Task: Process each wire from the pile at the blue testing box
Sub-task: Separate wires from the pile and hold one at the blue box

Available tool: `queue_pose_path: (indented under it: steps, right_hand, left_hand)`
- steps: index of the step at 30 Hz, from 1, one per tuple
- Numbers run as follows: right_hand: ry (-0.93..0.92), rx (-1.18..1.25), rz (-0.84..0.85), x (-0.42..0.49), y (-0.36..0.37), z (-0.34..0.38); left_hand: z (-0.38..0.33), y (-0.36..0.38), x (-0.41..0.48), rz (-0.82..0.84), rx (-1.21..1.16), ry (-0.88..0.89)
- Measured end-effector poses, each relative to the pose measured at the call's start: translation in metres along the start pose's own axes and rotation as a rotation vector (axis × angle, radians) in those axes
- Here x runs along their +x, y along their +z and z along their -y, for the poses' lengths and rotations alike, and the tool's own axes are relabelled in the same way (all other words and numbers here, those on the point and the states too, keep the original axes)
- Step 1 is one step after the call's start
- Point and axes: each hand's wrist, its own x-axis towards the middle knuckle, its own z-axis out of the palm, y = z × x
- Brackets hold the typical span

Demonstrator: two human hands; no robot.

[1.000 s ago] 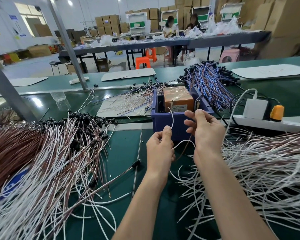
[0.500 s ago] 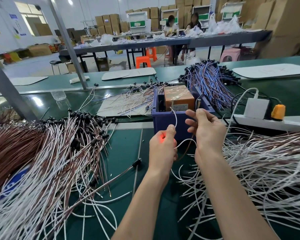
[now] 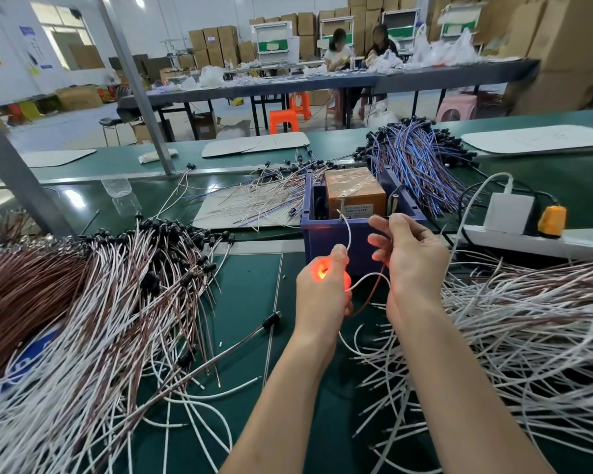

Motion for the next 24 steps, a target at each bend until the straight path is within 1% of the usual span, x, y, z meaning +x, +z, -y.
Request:
queue_pose_path:
  steps: [7,11,13,15,17,19,21,24]
  right_hand:
    - [0.002,-0.002,-0.007,-0.001,0.001,0.000]
    - [-0.028,0.003,-0.032,-0.013,0.000,0.005]
    - [-0.087,-0.078,0.035,-0.026,-0.003,0.007]
    - [-0.113,-0.234,0.175,-0.041,-0.008,0.005]
    - [-0.061,-0.340,0.354,-0.056,-0.013,-0.003]
    - [-0.015,-0.402,0.479,-0.067,-0.024,-0.006]
    - [-0.044,-0.488,0.512,-0.076,-0.038,-0.005]
    - [-0.061,-0.638,0.513,-0.086,-0.058,0.002]
  left_hand:
    - [-0.004,0.000,-0.002,0.037,-0.058,-0.009]
    - [-0.006,-0.004,-0.005,0.014,-0.118,0.004]
    - [-0.008,-0.007,-0.007,-0.014,-0.149,0.042]
    - [-0.011,-0.008,-0.009,-0.033,-0.160,0.088]
    - [-0.011,-0.011,-0.011,-0.054,-0.173,0.141]
    - [-0.011,-0.012,-0.012,-0.087,-0.183,0.180]
    - [-0.009,-0.013,-0.011,-0.143,-0.163,0.181]
    - [-0.010,-0.011,-0.011,-0.170,-0.157,0.177]
